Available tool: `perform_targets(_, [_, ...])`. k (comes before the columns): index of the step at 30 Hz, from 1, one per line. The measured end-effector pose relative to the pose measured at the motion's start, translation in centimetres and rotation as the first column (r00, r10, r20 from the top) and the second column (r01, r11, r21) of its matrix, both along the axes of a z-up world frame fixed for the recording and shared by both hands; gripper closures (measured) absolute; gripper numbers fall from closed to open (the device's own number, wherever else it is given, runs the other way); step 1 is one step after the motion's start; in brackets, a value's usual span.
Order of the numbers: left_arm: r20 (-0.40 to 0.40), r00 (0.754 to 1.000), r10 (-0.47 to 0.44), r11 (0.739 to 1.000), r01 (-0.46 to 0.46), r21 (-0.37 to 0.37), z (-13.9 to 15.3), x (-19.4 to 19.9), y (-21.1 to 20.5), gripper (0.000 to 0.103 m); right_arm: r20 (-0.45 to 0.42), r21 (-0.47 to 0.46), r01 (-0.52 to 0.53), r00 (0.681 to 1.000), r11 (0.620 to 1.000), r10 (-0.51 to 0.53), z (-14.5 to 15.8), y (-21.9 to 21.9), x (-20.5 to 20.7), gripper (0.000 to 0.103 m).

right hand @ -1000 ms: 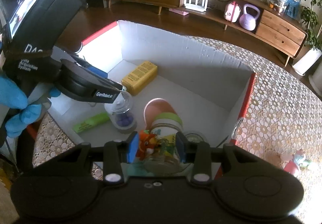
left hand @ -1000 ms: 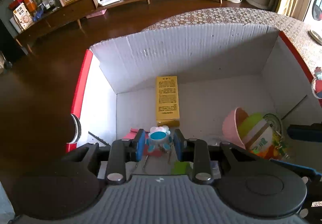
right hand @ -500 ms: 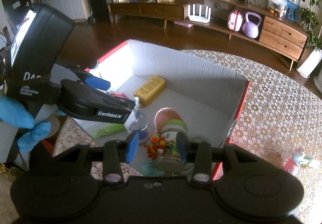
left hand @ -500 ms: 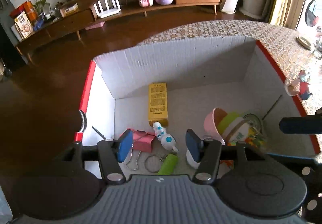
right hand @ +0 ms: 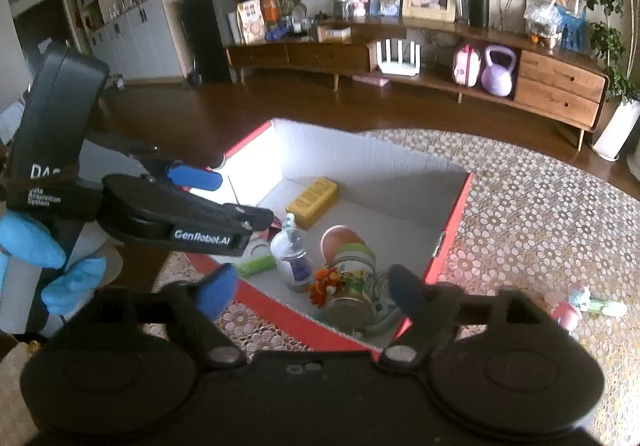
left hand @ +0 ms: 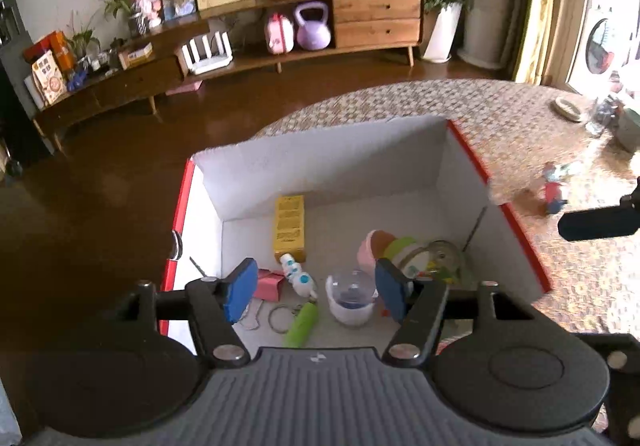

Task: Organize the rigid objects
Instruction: 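Move both tools back toward the pink toy figure and glue stick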

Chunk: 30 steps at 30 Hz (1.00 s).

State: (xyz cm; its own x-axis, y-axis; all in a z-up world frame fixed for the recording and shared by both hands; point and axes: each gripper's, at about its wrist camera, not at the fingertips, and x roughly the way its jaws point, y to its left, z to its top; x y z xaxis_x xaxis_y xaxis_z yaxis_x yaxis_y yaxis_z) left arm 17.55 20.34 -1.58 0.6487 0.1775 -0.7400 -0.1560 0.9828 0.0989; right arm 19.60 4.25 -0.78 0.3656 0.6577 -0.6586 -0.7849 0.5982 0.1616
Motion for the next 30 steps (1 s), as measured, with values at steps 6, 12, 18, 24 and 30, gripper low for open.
perform_targets(6, [0.043, 0.998, -0.036, 0.999, 0.036, -0.011, 0.8, -1.4, -2.6, 0.031, -0.007, 0.054, 0.027, 1.000, 0.998, -0.027, 0.7, -3.5, -0.9, 0.005])
perform_targets(12, [0.081, 0.995, -0.062, 0.996, 0.067, -0.063, 0.9, -1.9, -5.3, 0.025, 0.009, 0.069, 0.070, 0.997, 0.995, -0.071, 1.1, -7.7, -0.8, 0.001])
perform_targets(18, [0.128, 0.990, -0.065, 0.996, 0.073, -0.057, 0.7, -1.6, -9.3, 0.022, 0.011, 0.069, 0.113, 0.993, 0.991, -0.114, 0.2, -12.8, 0.1, 0.001])
perform_targets(24, [0.150, 0.986, -0.070, 0.992, 0.084, -0.090, -0.2, -0.4, -13.0, 0.022, -0.006, 0.051, 0.197, 0.980, 0.979, -0.197, -1.6, -17.6, 2.0, 0.001])
perform_targets(30, [0.132, 0.987, -0.091, 0.988, 0.106, -0.109, -1.5, 1.3, -16.2, 0.022, 0.015, 0.017, 0.238, 0.971, 0.971, -0.238, -3.2, -21.2, 4.4, 0.001])
